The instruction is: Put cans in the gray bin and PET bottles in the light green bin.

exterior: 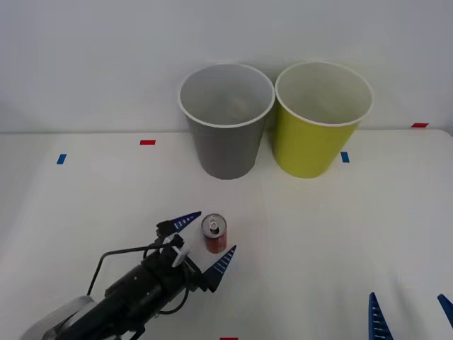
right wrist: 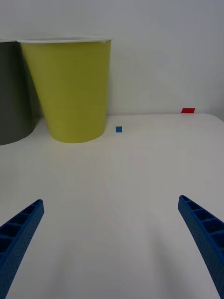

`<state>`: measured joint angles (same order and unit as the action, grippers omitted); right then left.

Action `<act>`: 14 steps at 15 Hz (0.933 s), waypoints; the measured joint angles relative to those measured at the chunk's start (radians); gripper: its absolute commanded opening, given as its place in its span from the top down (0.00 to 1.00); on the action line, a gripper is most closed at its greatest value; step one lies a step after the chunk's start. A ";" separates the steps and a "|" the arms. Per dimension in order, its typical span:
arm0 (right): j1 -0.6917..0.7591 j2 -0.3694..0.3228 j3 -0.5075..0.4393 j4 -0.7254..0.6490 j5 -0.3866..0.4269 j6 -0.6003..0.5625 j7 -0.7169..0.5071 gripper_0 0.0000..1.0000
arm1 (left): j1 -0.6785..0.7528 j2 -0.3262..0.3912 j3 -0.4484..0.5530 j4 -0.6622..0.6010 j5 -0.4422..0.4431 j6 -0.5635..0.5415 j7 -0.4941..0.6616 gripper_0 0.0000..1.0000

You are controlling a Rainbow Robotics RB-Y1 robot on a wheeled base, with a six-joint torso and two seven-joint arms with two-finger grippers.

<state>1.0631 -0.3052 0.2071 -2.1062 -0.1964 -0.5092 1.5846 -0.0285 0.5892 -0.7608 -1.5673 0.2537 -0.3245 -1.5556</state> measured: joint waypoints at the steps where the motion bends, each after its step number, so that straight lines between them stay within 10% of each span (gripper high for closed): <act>1: 0.000 0.000 0.000 0.000 0.000 0.000 0.000 0.00 | -0.005 -0.008 0.000 0.004 0.003 0.000 0.000 0.00; 8: 0.000 0.000 0.000 0.000 0.000 0.000 0.000 0.00 | -0.015 -0.030 0.000 0.006 0.048 0.005 0.002 0.00; 11: 0.000 0.000 0.000 0.000 0.000 0.000 0.000 0.00 | -0.015 -0.035 0.000 0.006 0.049 0.005 0.001 0.97; 14: 0.000 0.000 0.000 0.000 0.000 0.000 0.000 0.00 | -0.015 -0.032 0.000 0.002 0.038 0.000 -0.002 1.00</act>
<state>1.0631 -0.3052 0.2071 -2.1062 -0.1964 -0.5092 1.5846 -0.0432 0.5569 -0.7609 -1.5655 0.2918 -0.3242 -1.5580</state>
